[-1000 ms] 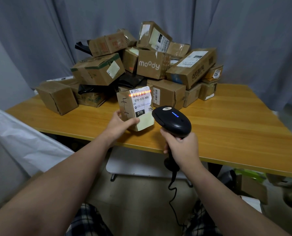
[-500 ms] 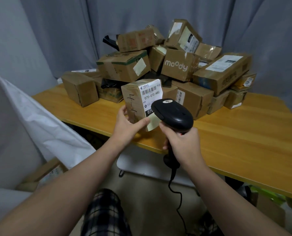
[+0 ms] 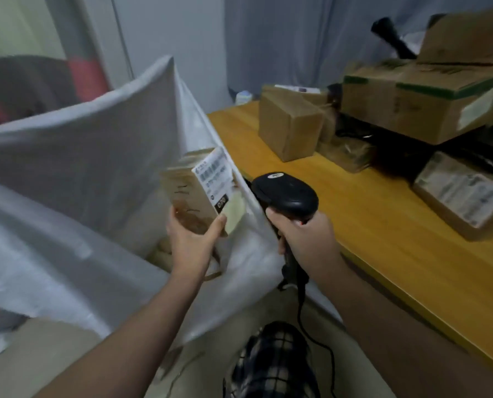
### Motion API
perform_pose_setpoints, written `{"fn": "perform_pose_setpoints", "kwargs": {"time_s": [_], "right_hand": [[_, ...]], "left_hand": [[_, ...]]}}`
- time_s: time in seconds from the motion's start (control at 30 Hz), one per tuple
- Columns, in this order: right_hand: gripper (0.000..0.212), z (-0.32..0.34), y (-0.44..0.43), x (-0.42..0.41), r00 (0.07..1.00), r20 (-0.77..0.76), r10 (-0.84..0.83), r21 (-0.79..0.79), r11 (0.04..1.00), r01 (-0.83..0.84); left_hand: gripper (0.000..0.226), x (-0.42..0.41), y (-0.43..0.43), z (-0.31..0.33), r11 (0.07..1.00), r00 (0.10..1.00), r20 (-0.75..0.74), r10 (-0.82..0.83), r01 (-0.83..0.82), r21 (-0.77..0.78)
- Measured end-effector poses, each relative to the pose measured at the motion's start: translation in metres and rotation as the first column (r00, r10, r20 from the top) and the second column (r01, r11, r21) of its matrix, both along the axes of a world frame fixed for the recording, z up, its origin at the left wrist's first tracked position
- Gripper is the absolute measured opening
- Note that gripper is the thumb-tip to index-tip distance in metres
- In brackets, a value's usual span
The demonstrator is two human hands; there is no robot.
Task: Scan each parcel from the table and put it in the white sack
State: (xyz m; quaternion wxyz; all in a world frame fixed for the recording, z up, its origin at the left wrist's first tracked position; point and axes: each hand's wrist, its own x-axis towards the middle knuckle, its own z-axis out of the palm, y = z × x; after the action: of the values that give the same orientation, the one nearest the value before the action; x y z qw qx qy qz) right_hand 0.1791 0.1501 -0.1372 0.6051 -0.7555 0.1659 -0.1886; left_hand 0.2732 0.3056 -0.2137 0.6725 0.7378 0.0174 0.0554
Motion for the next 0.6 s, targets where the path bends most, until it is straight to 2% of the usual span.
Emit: {"fn": "perform_pose_setpoints", "kwargs": {"time_s": [0.07,0.1,0.17,0.23,0.33,0.4,0.47,0.53,0.6], "right_hand": [[0.032,-0.018,0.01,0.025,0.998,-0.066,0.021,0.0,1.0,-0.021],[0.029,-0.028,0.014,0.036,0.994,-0.1,0.034,0.004,0.999,-0.034],[0.024,-0.048,0.02,0.056,0.983,-0.171,0.073,-0.015,0.997,-0.077],[0.023,-0.068,0.022,0.07,0.974,-0.203,0.1,-0.054,0.992,-0.113],[0.029,-0.092,0.021,0.078,0.966,-0.222,0.134,-0.102,0.982,-0.16],[0.031,-0.103,0.017,0.075,0.964,-0.228,0.139,-0.127,0.977,-0.171],[0.03,-0.113,0.011,0.071,0.961,-0.242,0.131,-0.144,0.975,-0.169],[0.022,-0.119,0.005,0.067,0.959,-0.266,0.092,-0.133,0.982,-0.132],[0.019,-0.123,0.0,0.065,0.966,-0.259,0.021,-0.136,0.989,-0.058]], "left_hand": [[0.102,0.026,0.023,-0.021,0.965,0.992,-0.077,0.101,-0.079,0.25],[0.102,0.037,0.029,-0.03,0.905,0.985,-0.127,0.114,-0.05,0.423],[0.099,0.053,0.032,-0.045,0.669,0.967,-0.243,0.075,0.132,0.731],[0.101,0.062,0.025,-0.053,0.431,0.936,-0.353,0.016,0.312,0.847],[0.106,0.067,0.005,-0.074,0.165,0.924,-0.363,-0.124,0.38,0.91],[0.111,0.065,-0.009,-0.085,0.019,0.909,-0.373,-0.186,0.383,0.924],[0.113,0.058,-0.02,-0.088,-0.027,0.878,-0.441,-0.188,0.444,0.896],[0.101,0.055,-0.026,-0.097,-0.022,0.779,-0.58,-0.24,0.593,0.805],[0.084,0.053,-0.024,-0.101,-0.079,0.567,-0.772,-0.287,0.789,0.609]]}}
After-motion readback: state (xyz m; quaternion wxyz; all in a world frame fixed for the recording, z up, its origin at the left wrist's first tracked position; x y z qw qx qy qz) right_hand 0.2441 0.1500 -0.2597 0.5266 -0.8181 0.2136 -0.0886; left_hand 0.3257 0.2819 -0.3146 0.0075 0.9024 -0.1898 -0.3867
